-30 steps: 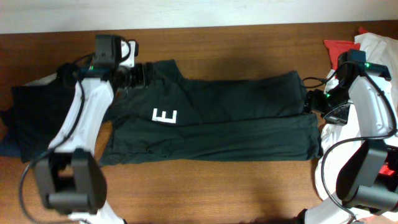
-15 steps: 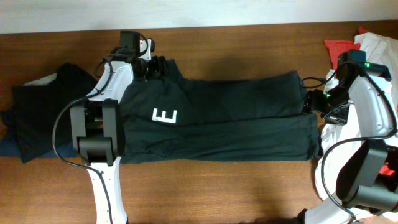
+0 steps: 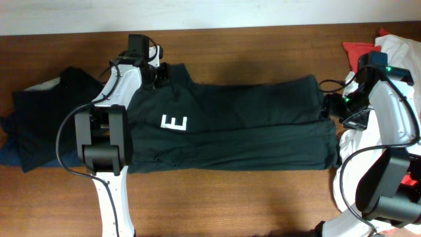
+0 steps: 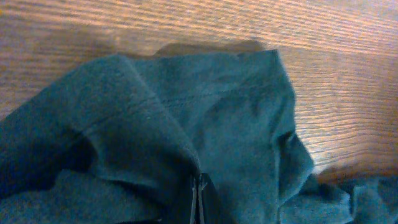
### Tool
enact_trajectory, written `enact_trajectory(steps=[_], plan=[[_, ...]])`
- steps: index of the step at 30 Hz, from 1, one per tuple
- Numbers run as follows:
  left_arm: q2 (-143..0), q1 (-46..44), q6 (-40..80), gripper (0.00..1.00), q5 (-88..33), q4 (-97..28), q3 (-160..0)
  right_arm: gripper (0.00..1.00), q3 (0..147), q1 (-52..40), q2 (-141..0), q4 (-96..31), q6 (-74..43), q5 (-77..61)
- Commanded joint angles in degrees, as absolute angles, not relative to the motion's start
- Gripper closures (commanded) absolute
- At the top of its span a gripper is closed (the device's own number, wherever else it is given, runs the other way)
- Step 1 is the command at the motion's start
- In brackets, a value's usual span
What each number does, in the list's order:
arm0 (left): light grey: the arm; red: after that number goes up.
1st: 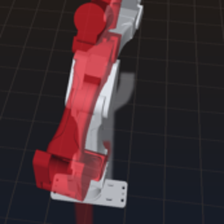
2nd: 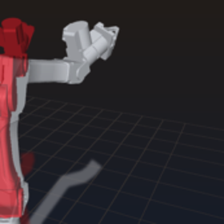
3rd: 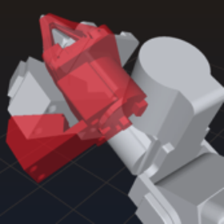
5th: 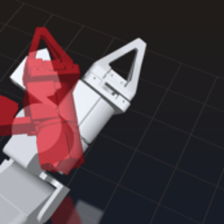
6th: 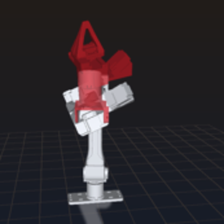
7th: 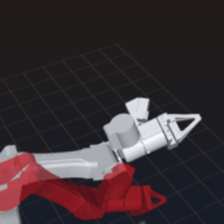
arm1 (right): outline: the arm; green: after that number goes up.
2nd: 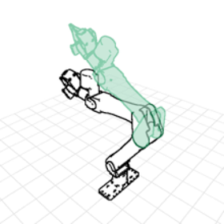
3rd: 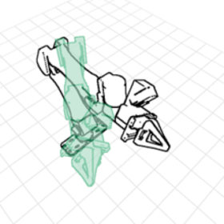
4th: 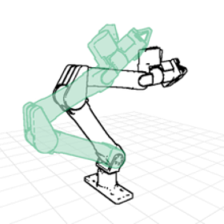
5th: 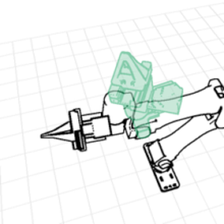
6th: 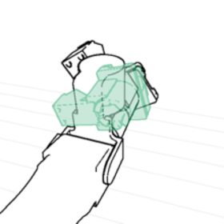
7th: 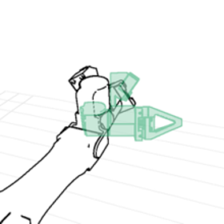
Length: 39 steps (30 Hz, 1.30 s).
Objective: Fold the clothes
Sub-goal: 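Grasp the shirt's top edge with both grippers, then fold the top edge down toward the bottom with both grippers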
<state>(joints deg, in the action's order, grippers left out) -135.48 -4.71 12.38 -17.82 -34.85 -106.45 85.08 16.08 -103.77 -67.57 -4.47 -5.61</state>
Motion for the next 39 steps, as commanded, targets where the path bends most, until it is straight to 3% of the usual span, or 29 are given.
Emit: enact_trajectory(steps=[1, 11, 14, 17, 22, 23, 25, 28, 32, 36, 39], plan=[[-131.76, -4.43, 10.44, 0.99, -22.79, -36.51, -111.15, 0.26, 85.67, 16.08, -102.80, -62.67, -4.47, -8.69], [-128.46, -4.34, 10.44, 0.99, -16.58, -53.78, -111.42, 0.28, 85.67, 11.42, -116.07, -33.34, -4.95, -10.31], [-128.46, -4.34, 10.41, 0.99, -16.12, -55.00, -111.37, 0.30, 85.69, 10.00, -120.55, -24.03, -9.17, -7.42], [-128.51, -4.34, 10.41, 0.99, -15.55, -55.22, -109.89, 0.40, 85.69, 9.58, -123.72, -16.08, -12.75, -4.56], [-128.57, -4.34, 10.44, 0.99, -15.16, -55.13, -108.77, 0.43, 85.69, 8.62, -128.38, -11.25, -12.95, -3.38], [-128.57, -4.34, 10.44, 0.99, -15.16, -55.13, -108.77, 0.67, 85.69, 8.62, -128.64, -11.33, -12.95, -3.36], [-128.57, -4.34, 10.41, 0.99, -15.16, -55.13, -108.77, 0.95, 85.69, 8.64, -128.64, -11.75, -12.97, -2.74], [-128.53, -4.34, 10.41, 0.99, -15.20, -55.00, -108.81, 0.96, 87.50, 9.43, -126.87, -17.10, -12.97, -0.51], [-122.43, -3.62, 8.91, 0.99, -15.18, -56.71, -108.90, 0.96, 94.56, 12.01, -119.55, -35.22, -12.93, 0.73], [-114.85, -3.46, 8.97, 1.00, -12.64, -72.38, -108.90, 0.96, 97.45, 12.10, -117.56, -60.84, -10.98, 4.25], [-114.28, -3.46, 8.99, 0.99, -8.75, -84.12, -108.90, 0.96, 97.45, 12.10, -117.56, -69.08, -10.98, 10.37]])
